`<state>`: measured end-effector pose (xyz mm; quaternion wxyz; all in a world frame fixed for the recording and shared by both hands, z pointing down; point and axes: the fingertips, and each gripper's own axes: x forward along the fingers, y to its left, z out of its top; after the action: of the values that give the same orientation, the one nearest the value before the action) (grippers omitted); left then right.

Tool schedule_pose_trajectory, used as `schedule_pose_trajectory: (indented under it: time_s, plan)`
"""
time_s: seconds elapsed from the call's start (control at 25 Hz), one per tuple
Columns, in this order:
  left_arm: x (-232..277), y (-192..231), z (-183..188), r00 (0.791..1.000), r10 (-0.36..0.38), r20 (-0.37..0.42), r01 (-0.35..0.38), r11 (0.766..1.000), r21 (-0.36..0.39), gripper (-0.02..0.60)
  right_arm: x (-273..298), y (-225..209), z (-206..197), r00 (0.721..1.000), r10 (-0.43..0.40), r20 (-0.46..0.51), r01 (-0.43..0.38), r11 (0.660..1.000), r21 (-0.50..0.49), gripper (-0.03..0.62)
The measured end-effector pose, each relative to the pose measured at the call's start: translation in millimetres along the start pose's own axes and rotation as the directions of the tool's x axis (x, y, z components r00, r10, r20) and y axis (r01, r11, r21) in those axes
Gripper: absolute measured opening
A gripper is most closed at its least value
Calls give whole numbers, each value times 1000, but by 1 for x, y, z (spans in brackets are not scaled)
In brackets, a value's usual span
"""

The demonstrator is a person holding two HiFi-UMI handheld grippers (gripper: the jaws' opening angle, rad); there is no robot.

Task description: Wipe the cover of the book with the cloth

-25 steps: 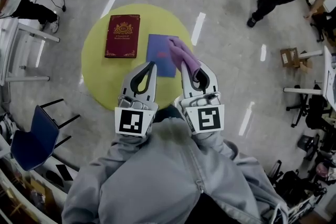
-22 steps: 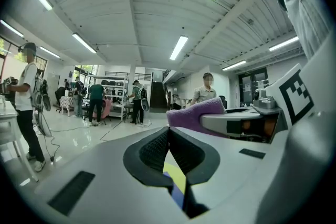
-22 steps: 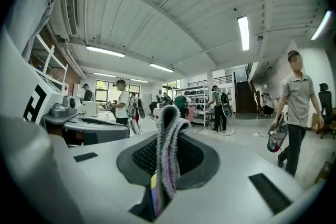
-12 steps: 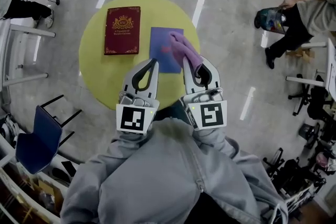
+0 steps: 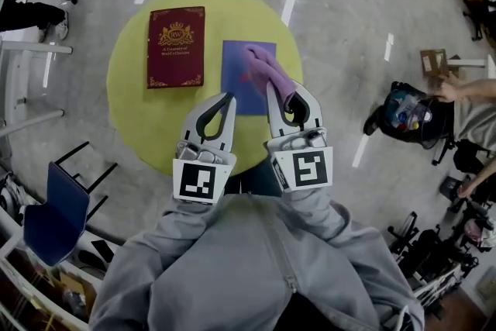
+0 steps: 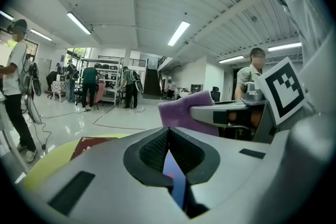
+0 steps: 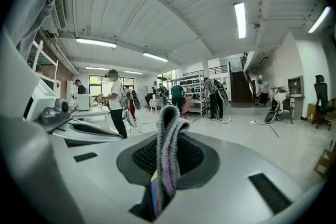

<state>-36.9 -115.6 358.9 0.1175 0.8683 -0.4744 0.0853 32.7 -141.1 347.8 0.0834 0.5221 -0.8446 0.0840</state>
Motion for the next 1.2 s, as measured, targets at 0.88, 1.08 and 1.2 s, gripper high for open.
schedule_pose_trajectory:
  time_s: [0.88,1.08,1.2]
  plan:
    - [34,49,-107,981,3,-196,-14,998,-58,17,114,11,-64,988,127,-93,-113,983,143,61]
    - [33,46,-122,971,-19,-237,1,997,-78,17,129,16,-78,974,177,-142,-144,966,212,61]
    - [32,46,-135,963,-25,-267,1,996,-90,18,141,14,-96,959,202,-200,-140,948,285,61]
